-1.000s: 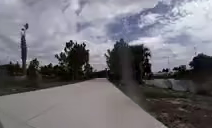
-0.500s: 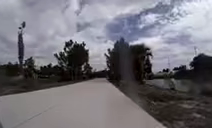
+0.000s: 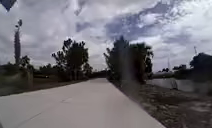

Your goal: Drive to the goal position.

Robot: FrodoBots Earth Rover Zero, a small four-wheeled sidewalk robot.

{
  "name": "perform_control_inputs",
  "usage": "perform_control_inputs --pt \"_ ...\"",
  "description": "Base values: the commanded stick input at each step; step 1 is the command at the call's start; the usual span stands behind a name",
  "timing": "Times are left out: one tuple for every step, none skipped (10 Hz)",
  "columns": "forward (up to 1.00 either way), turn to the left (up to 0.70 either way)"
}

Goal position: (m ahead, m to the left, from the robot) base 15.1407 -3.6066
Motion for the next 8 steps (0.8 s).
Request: perform_control_inputs --pt "0.60 0.08" --pt "0.60 0.01" --pt "0.60 0.01" --pt "0.60 0.01" --pt "0.60 0.01" --pt "0.60 0.01" --pt "0.60 0.01" --pt "0.60 0.01"
